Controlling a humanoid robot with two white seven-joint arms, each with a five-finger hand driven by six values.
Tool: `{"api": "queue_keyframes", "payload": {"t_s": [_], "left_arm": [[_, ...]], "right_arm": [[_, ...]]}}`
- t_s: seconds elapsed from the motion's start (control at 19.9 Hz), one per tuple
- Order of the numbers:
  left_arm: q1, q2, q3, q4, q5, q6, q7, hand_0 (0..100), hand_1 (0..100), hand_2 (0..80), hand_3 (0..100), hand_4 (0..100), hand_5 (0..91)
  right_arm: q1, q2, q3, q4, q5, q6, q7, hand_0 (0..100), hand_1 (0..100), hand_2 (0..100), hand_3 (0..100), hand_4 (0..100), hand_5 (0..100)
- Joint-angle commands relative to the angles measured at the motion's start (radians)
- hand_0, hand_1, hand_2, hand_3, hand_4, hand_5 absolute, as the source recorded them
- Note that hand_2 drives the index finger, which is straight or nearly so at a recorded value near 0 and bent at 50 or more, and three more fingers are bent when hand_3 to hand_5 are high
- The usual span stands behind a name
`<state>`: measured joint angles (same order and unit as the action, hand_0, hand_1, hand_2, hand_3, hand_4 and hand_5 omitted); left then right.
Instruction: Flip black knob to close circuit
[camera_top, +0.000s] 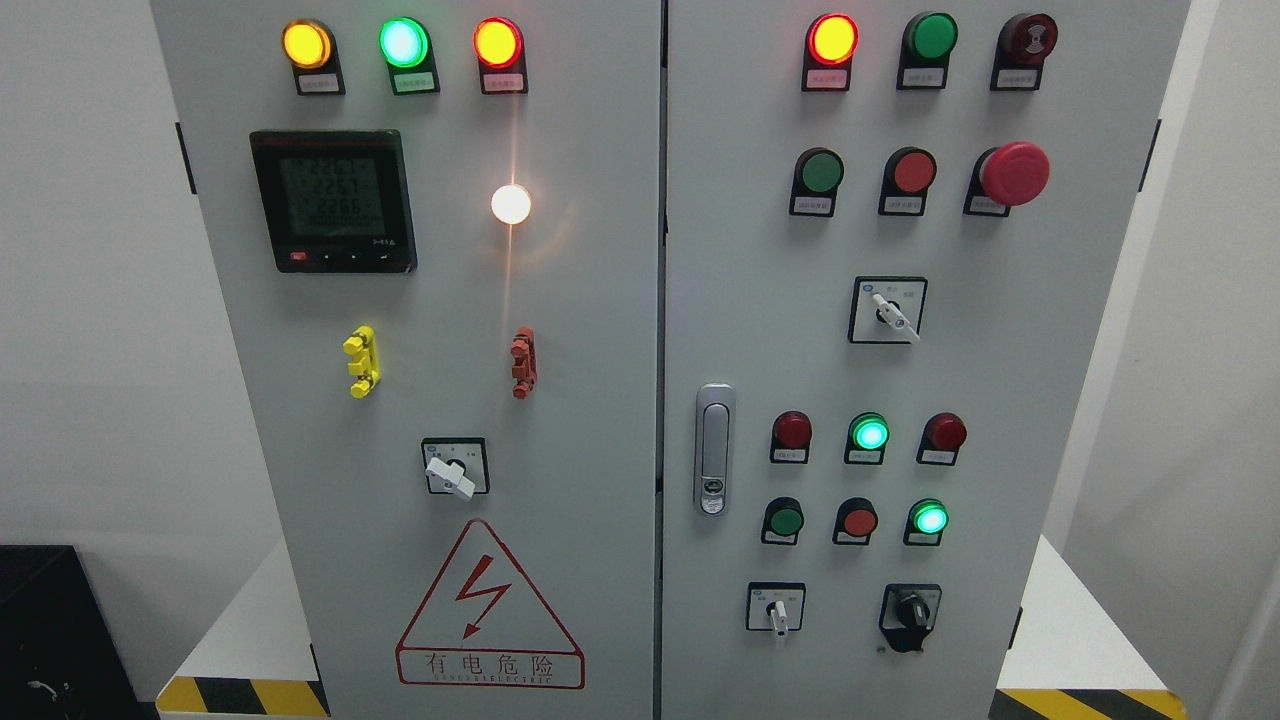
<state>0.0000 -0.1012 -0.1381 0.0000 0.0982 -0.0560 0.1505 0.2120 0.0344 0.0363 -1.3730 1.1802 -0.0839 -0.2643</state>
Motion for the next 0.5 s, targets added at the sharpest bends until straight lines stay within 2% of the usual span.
{"api": "queue_keyframes", "payload": {"t_s": [0.0, 0.1, 0.3, 0.45], "left_arm": [[0.023, 0.0, 0.0, -0.029, 0.0, -0.001, 0.0, 12, 56, 0.0, 0, 0, 0.0], [0.023, 0.0, 0.0, -0.029, 0.0, -0.001, 0.0, 12, 56, 0.0, 0, 0, 0.0], [0.021, 0.0, 0.0, -0.029, 0.0, -0.001, 0.0, 12, 56, 0.0, 0, 0, 0.0], [0.023, 0.0, 0.0, -0.029, 0.0, -0.001, 0.0, 12, 56, 0.0, 0, 0, 0.0]], "right_arm": [[-0.054, 0.048, -0.059, -0.149, 0.047, 0.009, 0.008, 0, 0, 92, 100, 93, 95], [-0.075, 0.048, -0.065, -0.153, 0.047, 0.024, 0.031, 0, 0, 93, 100, 93, 95], [-0.138, 0.048, -0.087, -0.153, 0.047, 0.032, 0.045, 0, 0, 93, 100, 93, 96], [-0.171, 0.048, -0.093, -0.155, 0.047, 0.056, 0.072, 0, 0, 93, 100, 93, 96]]}}
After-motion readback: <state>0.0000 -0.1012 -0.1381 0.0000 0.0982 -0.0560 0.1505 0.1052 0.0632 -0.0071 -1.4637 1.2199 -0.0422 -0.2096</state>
